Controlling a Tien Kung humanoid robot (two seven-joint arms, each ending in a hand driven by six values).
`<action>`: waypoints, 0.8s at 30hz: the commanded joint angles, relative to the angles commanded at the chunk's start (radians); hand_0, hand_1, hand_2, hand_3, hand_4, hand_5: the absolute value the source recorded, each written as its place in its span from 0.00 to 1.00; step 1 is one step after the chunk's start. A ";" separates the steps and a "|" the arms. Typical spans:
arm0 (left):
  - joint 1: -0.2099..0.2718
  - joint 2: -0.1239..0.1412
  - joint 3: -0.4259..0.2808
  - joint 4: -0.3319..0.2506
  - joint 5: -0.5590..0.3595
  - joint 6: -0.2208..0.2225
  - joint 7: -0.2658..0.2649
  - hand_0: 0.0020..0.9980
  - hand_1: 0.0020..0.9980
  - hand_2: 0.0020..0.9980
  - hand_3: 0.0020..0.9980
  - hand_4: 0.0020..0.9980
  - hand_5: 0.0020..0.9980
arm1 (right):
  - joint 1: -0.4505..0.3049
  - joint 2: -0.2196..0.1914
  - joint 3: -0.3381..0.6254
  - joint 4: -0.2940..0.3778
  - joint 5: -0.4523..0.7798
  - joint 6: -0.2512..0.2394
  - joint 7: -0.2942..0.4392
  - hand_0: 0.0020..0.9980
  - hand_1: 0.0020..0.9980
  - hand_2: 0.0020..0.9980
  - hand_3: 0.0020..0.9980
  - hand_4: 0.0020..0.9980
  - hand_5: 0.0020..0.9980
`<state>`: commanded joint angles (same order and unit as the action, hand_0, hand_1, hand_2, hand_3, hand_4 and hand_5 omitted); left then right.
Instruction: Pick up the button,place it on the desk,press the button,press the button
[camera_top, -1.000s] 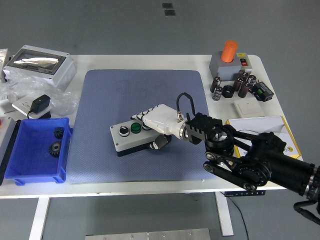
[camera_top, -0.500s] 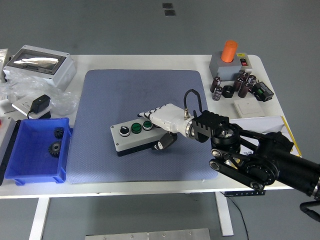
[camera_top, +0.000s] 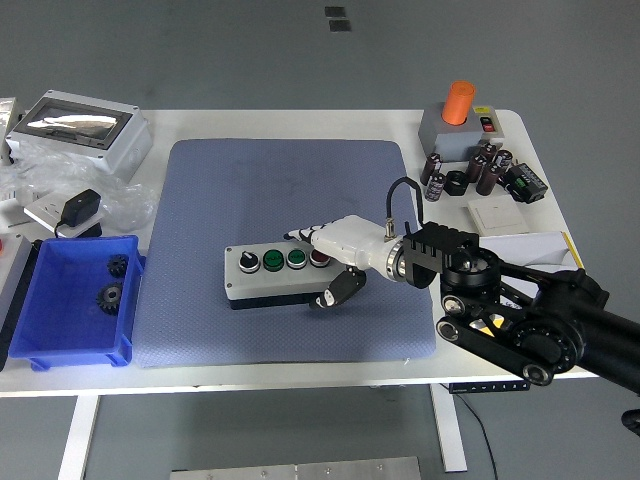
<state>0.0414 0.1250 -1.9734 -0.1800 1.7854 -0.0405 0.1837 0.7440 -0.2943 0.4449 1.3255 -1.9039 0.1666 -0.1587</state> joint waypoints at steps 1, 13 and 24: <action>0.000 0.000 0.000 0.000 0.000 0.001 0.000 0.68 0.66 0.65 0.76 0.84 0.72 | -0.001 -0.001 0.001 0.004 0.002 0.000 0.000 0.59 0.78 0.90 1.00 0.96 0.41; 0.001 -0.003 0.007 0.000 -0.010 0.008 -0.004 0.68 0.66 0.65 0.75 0.84 0.72 | -0.081 -0.122 0.169 0.154 0.084 -0.080 0.089 0.60 0.77 0.90 1.00 0.91 0.35; 0.007 0.001 -0.005 0.000 -0.005 0.011 -0.001 0.68 0.66 0.65 0.75 0.83 0.72 | -0.056 -0.336 0.209 0.362 0.183 -0.048 0.055 0.65 0.80 0.90 0.96 0.88 0.33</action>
<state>0.0483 0.1257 -1.9782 -0.1800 1.7807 -0.0290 0.1830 0.6876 -0.6302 0.6535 1.6871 -1.7204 0.1191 -0.1039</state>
